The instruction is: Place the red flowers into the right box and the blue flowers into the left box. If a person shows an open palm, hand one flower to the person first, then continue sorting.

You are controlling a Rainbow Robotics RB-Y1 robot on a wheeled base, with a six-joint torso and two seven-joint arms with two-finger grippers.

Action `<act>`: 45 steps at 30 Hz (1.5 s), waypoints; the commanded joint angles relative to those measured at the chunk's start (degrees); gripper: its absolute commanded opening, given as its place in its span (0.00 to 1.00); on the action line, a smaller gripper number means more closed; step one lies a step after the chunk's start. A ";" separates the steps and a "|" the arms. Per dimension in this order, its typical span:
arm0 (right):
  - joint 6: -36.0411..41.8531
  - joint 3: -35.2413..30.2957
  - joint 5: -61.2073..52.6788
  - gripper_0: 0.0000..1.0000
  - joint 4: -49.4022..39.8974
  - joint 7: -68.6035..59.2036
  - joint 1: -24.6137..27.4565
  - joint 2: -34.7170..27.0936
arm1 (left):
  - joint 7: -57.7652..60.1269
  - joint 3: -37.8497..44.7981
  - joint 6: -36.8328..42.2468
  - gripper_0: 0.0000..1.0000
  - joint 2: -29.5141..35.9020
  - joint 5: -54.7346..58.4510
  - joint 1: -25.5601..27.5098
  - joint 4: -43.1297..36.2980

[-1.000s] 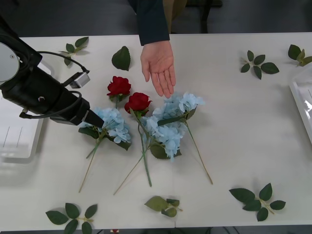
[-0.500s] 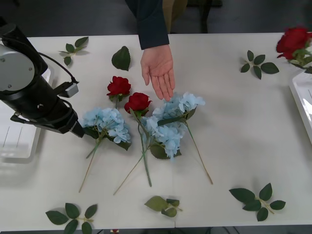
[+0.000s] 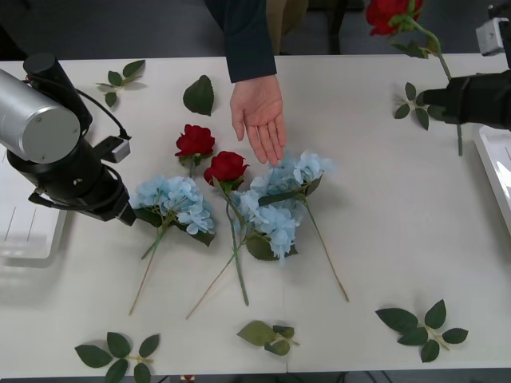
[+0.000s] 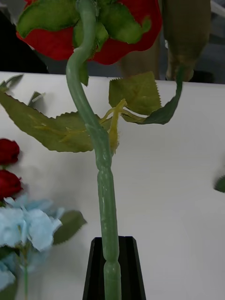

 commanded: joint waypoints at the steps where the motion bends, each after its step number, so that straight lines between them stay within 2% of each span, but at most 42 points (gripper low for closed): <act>1: 0.65 -3.73 9.70 0.00 -11.92 -10.71 -2.19 9.24 | 2.48 -0.63 -0.50 1.00 -0.29 -0.94 -0.22 -1.93; 8: 7.33 -4.17 27.28 0.00 -28.53 -24.15 -2.28 21.28 | 2.57 -0.72 -1.11 1.00 -0.29 -1.03 -0.22 -1.93; 14: 6.81 3.56 41.08 0.00 -39.34 -35.05 -2.28 23.48 | 2.57 -0.72 -1.38 1.00 -0.29 -1.20 -0.22 -1.93; 20: 3.12 11.91 51.63 0.00 -43.82 -40.85 -2.19 23.65 | 2.66 -0.72 -1.64 1.00 -0.29 -1.29 -0.22 -2.02; 26: -6.99 23.78 65.60 0.00 -41.80 -48.85 -2.02 22.51 | 2.57 -0.72 -1.73 1.00 -0.29 -1.29 -0.22 -1.93; 32: -17.45 31.16 76.67 0.00 -36.09 -54.48 -2.10 21.10 | 2.57 -0.72 -1.81 1.00 -0.29 -1.20 -0.22 -1.93; 38: -27.21 33.80 82.48 0.00 -29.41 -56.24 -2.02 21.10 | 2.57 -0.72 -1.81 1.00 -0.29 -0.94 -0.22 -2.10; 45: -30.81 34.15 83.71 0.00 -26.15 -56.50 -2.02 21.02 | 2.57 -0.72 -1.99 1.00 -0.29 -0.76 -0.22 -2.10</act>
